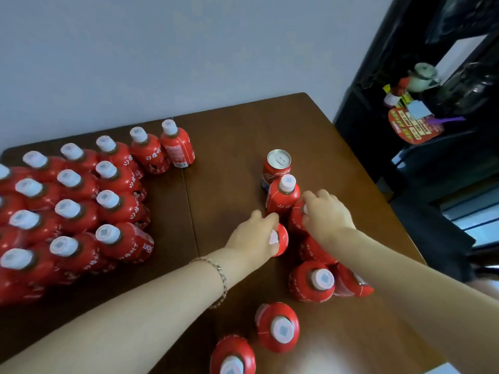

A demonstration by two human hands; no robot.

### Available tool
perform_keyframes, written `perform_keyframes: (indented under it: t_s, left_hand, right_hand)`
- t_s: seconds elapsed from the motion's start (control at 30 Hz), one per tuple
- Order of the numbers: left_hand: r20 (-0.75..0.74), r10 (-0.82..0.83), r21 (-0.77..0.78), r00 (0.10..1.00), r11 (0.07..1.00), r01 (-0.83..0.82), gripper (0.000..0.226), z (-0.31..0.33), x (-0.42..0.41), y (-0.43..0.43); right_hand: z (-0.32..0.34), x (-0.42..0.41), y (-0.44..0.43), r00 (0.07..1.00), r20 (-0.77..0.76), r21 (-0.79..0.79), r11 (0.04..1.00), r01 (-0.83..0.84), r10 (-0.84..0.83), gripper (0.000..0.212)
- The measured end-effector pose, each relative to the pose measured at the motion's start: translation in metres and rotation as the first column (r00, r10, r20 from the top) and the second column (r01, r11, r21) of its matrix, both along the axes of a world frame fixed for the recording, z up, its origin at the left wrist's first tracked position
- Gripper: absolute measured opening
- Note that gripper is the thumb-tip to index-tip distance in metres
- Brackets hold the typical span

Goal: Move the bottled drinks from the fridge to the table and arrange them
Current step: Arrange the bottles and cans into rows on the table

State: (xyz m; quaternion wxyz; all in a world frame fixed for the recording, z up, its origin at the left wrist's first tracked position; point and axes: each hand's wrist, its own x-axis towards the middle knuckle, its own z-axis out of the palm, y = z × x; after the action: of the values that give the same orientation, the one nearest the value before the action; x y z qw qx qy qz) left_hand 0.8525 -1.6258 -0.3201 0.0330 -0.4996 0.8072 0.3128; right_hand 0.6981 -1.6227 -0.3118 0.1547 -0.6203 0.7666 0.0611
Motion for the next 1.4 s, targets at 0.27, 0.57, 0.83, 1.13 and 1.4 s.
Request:
perform_keyframes:
  t_s: [0.27, 0.57, 0.83, 1.13, 1.4]
  left_hand:
    - [0.023, 0.217, -0.04, 0.976, 0.976, -0.216, 0.03, -0.006, 0.086, -0.035]
    - [0.103, 0.344, -0.206, 0.933, 0.925, -0.319, 0.02, -0.003, 0.157, -0.142]
    - [0.165, 0.362, -0.333, 0.917, 0.896, -0.294, 0.029, -0.013, 0.182, -0.183]
    - [0.298, 0.282, -0.562, 0.912, 0.824, -0.071, 0.066, -0.037, 0.201, -0.172]
    - [0.187, 0.28, -0.621, 0.942, 0.777, -0.108, 0.06, -0.046, 0.206, -0.174]
  right_hand:
    - [0.015, 0.055, -0.012, 0.963, 0.107, 0.063, 0.964, -0.257, 0.249, 0.029]
    - [0.004, 0.151, -0.124, 0.899, 0.293, -0.095, 0.945, -0.313, 0.327, 0.037]
    - [-0.021, 0.191, -0.176, 0.874, 0.428, -0.232, 0.963, -0.14, 0.231, 0.037]
    - [-0.059, 0.186, -0.169, 0.662, 0.744, -0.009, 0.99, 0.14, -0.087, 0.077]
    - [-0.069, 0.206, -0.162, 0.614, 0.778, -0.045, 0.961, 0.272, -0.137, 0.073]
